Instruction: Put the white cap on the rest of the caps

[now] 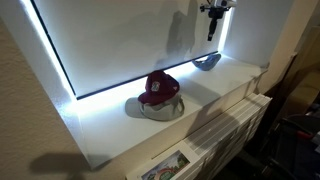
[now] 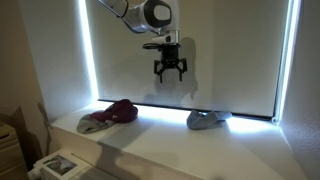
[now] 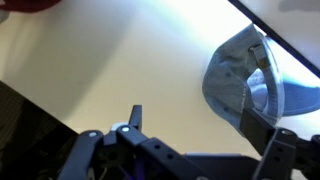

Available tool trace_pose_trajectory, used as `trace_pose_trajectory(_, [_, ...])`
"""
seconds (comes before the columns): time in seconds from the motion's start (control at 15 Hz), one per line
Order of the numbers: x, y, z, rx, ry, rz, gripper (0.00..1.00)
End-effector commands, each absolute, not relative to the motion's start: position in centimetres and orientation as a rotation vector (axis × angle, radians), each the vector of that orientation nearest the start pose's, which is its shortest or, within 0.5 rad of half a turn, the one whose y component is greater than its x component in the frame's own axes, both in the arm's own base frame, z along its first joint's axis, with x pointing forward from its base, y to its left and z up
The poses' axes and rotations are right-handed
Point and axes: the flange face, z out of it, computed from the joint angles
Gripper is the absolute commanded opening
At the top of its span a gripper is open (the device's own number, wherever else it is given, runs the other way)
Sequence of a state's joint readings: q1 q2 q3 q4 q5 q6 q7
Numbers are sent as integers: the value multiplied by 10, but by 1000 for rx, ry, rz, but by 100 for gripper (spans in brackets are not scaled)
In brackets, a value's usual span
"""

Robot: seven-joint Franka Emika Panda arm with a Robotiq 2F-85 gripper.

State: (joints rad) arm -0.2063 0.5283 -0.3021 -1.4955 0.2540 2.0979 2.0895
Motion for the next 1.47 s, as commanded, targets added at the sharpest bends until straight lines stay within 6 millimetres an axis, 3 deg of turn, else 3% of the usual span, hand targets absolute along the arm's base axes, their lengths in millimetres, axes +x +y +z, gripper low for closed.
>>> trace_pose_trajectory(0.0, [680, -329, 358, -433, 2894, 74, 100])
trace_pose_trajectory(0.27, [702, -365, 328, -110, 2856, 103, 100])
trace_pose_trajectory(0.53, [712, -386, 331, 210, 2815, 75, 100])
trace_pose_trajectory(0.6, [704, -377, 325, 89, 2867, 56, 100])
trace_pose_trajectory(0.87, [709, -383, 329, 183, 2839, 56, 100])
trace_pose_trajectory(0.93, [703, -385, 324, 237, 2873, 35, 100])
trace_pose_trajectory(1.07, [675, -415, 308, 381, 2884, -26, 100])
trace_pose_trajectory(1.33, [640, -443, 282, 582, 2916, -148, 100])
trace_pose_trajectory(1.4, [651, -442, 290, 512, 2907, -100, 100])
